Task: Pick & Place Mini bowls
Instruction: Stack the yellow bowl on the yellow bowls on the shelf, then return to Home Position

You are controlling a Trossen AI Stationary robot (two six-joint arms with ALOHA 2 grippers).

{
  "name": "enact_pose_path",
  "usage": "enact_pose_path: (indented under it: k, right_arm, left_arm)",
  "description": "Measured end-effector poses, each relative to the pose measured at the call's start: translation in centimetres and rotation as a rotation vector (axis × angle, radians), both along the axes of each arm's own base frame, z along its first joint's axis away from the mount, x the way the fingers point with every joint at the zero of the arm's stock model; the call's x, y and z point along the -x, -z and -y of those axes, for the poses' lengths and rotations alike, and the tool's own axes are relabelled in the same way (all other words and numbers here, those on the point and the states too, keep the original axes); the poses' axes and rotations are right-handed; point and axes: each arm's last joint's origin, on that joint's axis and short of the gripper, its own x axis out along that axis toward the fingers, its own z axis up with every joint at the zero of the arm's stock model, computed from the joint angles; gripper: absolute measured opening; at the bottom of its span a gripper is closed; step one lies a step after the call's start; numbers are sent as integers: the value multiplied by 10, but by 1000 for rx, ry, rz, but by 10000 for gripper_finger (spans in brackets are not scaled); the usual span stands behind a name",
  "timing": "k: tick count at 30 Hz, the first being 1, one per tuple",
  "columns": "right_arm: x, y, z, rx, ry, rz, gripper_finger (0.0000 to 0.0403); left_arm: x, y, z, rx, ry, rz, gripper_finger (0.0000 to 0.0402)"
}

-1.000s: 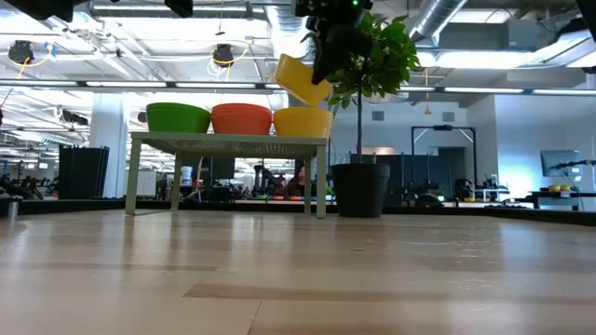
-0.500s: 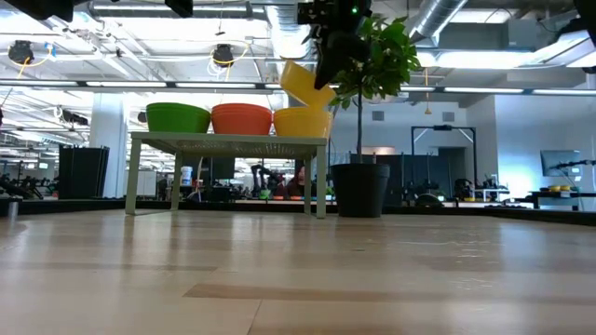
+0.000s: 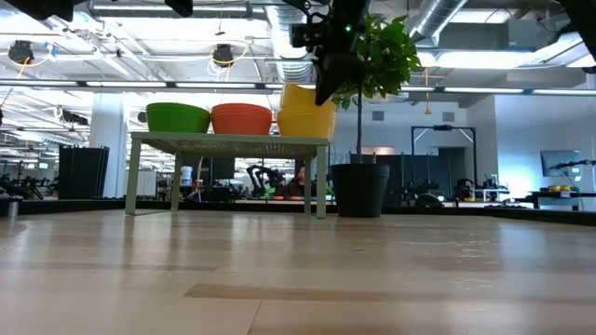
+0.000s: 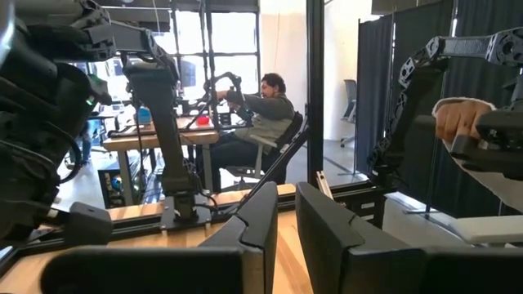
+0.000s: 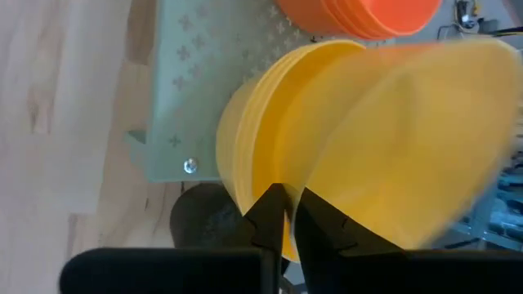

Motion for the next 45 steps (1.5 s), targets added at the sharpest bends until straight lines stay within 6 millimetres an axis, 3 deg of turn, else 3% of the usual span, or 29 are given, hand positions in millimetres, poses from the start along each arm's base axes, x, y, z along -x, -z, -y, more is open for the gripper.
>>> enact_pose_path:
  k: [12, 21, 24, 30, 34, 36, 40, 45]
  right_arm:
    - [0, 0, 0, -6, 48, 25, 67]
    - [-10, -4, -24, -6, 6, 101, 69]
    - [-9, -15, -34, -16, 3, 140, 69]
    - [27, -54, -58, -123, 101, 219, 69]
    - [62, -82, -80, -248, 126, 334, 67]
    - [79, -85, -95, -269, 97, 366, 66]
    - [115, -70, -123, -322, 29, 434, 66]
    - [165, -23, -144, -406, -74, 582, 66]
  left_arm:
    - [0, -1, 0, -1, -1, 13, 49]
    - [0, -1, 0, -1, -9, 13, 49]
    - [0, -1, -1, 4, -39, 12, 49]
    - [7, -4, -4, -11, -91, 14, 49]
    - [24, -6, -11, 22, -115, -42, 49]
    - [36, -8, -15, 65, -127, -61, 49]
    - [59, -8, -19, 99, -131, -40, 49]
    - [80, 10, -17, 89, 51, 4, 49]
